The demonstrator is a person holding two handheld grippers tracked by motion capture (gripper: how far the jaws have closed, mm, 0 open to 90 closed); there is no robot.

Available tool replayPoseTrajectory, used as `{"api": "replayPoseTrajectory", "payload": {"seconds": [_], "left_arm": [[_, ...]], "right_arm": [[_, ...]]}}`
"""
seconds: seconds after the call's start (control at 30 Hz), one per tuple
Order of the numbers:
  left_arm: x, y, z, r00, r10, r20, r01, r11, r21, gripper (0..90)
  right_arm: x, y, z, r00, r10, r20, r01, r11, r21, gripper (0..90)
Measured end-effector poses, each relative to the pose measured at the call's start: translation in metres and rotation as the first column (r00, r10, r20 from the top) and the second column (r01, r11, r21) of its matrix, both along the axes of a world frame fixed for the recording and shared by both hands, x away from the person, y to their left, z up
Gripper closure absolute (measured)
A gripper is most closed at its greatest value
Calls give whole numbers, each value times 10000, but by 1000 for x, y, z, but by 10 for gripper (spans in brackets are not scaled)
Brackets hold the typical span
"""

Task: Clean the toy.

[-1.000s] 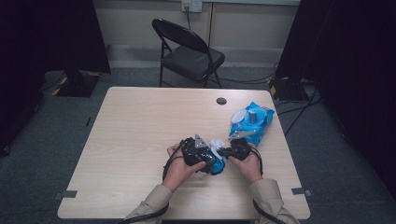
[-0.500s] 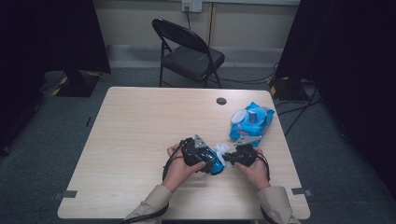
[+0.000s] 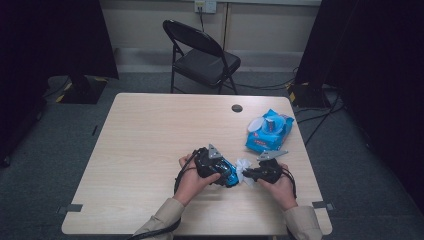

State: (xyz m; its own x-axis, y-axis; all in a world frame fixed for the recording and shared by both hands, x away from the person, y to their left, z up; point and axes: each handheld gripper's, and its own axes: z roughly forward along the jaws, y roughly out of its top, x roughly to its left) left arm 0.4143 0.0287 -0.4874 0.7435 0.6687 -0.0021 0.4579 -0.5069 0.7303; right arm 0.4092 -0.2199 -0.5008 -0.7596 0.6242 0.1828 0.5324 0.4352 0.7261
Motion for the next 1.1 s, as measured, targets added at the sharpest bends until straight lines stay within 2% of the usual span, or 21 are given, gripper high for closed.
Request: {"api": "replayPoseTrajectory", "payload": {"seconds": [0.17,0.27,0.37,0.5,0.73,0.83,1.1], "left_arm": [[0,0,0,10000,6,5,-6,10000,-21,0],[0,0,0,10000,-9,80,9,10000,-18,0],[0,1,0,10000,-15,79,15,10000,-11,0],[0,0,0,10000,-4,74,4,10000,-17,0],[0,0,0,10000,0,22,0,10000,-4,0],[-1,0,0,10000,21,18,-21,10000,-20,0],[-1,-1,0,10000,31,15,-31,10000,-33,0]], "right_arm": [[-6,-7,3,9997,-75,-237,79,9998,178,866],[-8,-12,9,9998,-208,-75,211,9989,414,866],[-7,-17,17,9987,-503,107,492,9950,867,866],[0,-14,24,9966,-730,382,688,9926,1003,865],[23,8,30,9937,-885,692,832,9937,756,864],[34,17,29,9915,-1053,761,989,9915,840,863],[61,45,22,9894,-1201,812,1193,9928,139,861]]}}
